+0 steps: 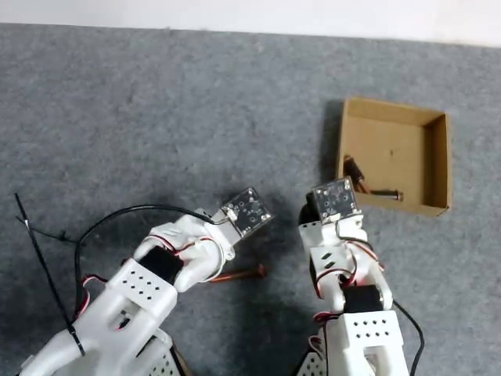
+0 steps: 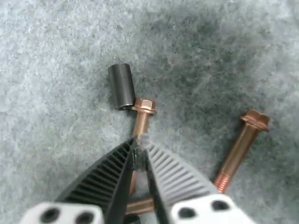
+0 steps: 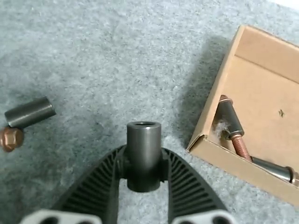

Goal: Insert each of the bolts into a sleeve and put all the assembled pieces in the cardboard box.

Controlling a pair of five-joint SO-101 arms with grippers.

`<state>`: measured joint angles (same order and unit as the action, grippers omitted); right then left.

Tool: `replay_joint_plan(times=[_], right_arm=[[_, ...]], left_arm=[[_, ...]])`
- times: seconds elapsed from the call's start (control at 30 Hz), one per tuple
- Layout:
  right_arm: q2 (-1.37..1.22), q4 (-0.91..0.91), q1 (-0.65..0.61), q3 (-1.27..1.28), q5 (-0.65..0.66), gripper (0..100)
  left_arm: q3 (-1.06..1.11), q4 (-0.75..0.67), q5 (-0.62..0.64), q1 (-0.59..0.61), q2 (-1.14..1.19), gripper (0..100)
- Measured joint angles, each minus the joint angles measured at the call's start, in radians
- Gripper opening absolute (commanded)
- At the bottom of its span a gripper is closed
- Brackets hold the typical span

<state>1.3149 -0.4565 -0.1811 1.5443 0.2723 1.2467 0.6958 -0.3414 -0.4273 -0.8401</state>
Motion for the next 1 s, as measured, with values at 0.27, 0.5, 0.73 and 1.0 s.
replay_joint_plan(times=[0.27, 0.5, 0.73, 1.0], right_arm=[[0.000, 0.000, 0.000, 0.000, 0.000, 0.5], [0.000, 0.000, 0.000, 0.000, 0.000, 0.5], [0.000, 0.000, 0.000, 0.000, 0.000, 0.5], [0.000, 0.000, 0.000, 0.000, 0.000, 0.5]], left_arm=[[0.000, 0.000, 0.000, 0.000, 0.000, 24], [0.000, 0.000, -0.008, 0.000, 0.038, 24], [-0.127, -0.002, -0.066, 0.006, 0.382, 18], [-0.245, 0.000, -0.069, 0.020, 0.555, 19]])
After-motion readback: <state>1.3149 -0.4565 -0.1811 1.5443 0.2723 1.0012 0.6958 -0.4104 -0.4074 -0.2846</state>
